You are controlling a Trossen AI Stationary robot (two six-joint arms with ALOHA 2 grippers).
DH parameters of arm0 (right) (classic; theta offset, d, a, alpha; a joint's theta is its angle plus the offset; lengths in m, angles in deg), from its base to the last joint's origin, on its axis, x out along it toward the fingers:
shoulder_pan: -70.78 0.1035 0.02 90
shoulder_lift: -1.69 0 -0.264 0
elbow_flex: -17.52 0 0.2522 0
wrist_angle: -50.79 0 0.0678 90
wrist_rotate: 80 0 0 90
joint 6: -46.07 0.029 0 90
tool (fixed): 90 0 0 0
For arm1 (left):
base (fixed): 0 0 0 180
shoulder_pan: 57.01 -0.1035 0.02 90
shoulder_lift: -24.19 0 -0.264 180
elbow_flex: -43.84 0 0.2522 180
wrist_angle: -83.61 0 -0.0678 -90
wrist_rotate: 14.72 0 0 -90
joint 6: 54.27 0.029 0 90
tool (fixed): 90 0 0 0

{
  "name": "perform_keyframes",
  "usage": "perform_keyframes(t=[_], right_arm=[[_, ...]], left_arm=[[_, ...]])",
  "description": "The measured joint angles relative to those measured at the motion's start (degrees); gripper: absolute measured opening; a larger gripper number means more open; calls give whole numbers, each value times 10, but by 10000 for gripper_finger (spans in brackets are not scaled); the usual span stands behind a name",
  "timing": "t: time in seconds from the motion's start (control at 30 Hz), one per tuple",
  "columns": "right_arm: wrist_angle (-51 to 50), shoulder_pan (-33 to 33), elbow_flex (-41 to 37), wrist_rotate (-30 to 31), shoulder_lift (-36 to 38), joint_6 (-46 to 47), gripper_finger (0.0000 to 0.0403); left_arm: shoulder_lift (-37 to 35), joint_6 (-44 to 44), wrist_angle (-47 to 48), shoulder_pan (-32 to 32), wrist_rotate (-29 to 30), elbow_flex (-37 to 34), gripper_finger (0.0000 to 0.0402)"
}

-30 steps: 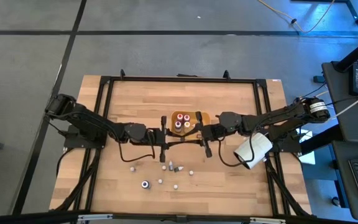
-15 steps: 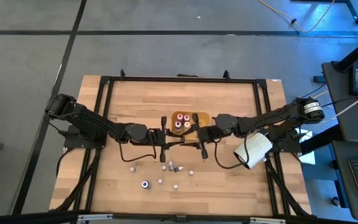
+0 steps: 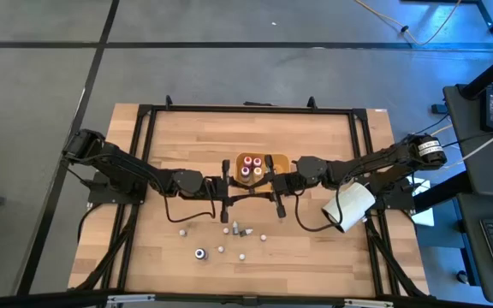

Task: Pick & Place food coloring
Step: Put the small red food coloring bottle into the yellow bin

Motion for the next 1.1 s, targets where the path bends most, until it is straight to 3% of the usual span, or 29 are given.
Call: perform_keyframes(t=[0.27, 0.4, 0.63, 0.77, 1.1], right_arm=[[-7, 0, 0, 0, 10, 3, 80], [-58, 0, 0, 2, 42, 3, 74], [-231, -1, 0, 111, 92, 10, 79], [-304, -11, 0, 182, 80, 27, 79], [-402, -62, 0, 183, 10, 20, 80]], left_arm=[[0, 0, 6, 0, 0, 0, 110], [-1, 0, 17, 0, 0, 1, 134], [-1, -18, 113, 0, 75, 2, 181], [-1, -19, 137, -4, 131, 1, 186], [-1, -20, 137, -6, 141, 1, 187]])
